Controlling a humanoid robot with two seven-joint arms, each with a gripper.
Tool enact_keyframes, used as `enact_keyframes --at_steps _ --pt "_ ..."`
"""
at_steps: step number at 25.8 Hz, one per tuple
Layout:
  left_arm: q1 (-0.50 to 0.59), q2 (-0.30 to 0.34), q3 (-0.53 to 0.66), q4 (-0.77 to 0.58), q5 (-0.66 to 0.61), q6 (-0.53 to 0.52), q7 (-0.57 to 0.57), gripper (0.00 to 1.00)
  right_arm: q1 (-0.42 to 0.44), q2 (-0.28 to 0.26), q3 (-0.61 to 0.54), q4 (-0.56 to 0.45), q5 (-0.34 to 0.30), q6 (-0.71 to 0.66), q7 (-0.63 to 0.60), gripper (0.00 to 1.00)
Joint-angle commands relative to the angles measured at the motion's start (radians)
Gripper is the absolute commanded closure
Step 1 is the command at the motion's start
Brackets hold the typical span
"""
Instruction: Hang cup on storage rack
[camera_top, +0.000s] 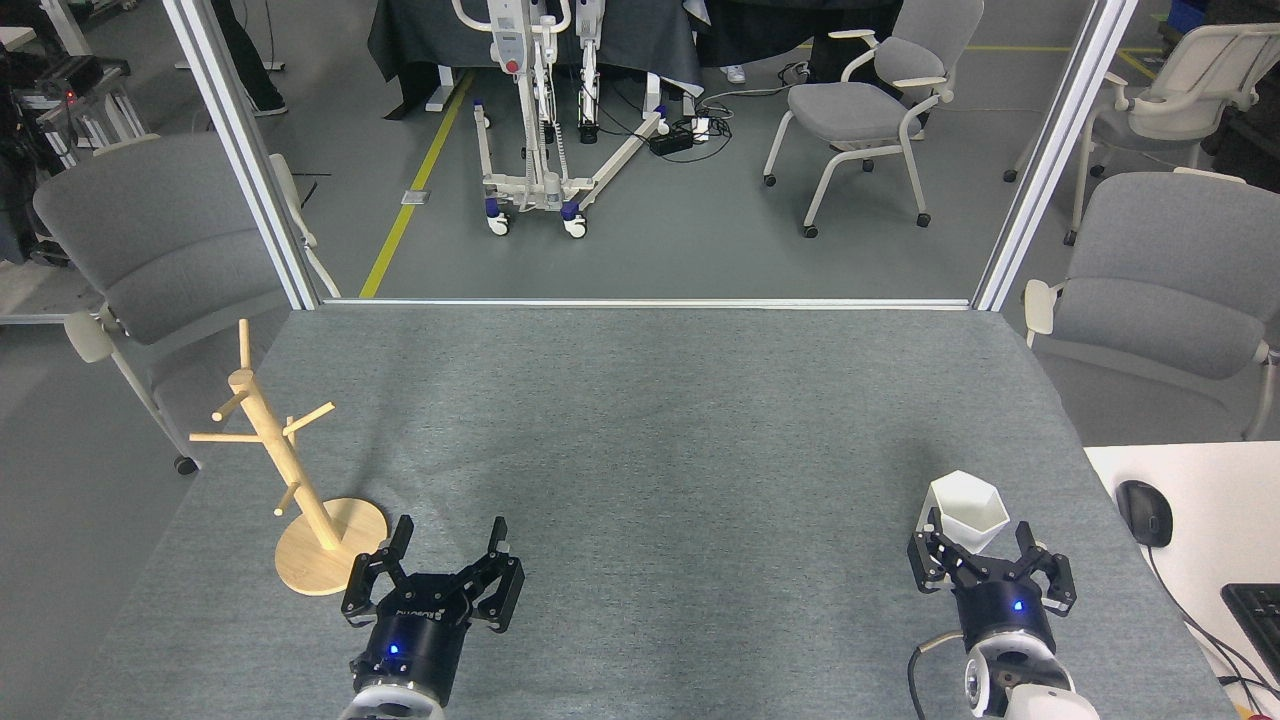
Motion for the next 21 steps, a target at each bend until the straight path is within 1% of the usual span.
enact_keyframes --at_steps 1,7,21 --pt "0.0 -0.001 0.0 0.004 0.0 0.001 -0.001 0.01 -0.005 -0.001 0.0 0.005 0.0 0.0 0.0 0.0" --pt "0.0 -0.001 0.001 0.022 -0.002 0.001 -0.001 0.01 -0.028 0.002 0.01 0.04 0.0 0.002 0.0 0.0" --pt "-0.001 0.002 0.001 0.054 -0.002 0.001 -0.001 0.01 -0.034 0.007 0.013 0.048 0.0 0.0 0.0 0.0"
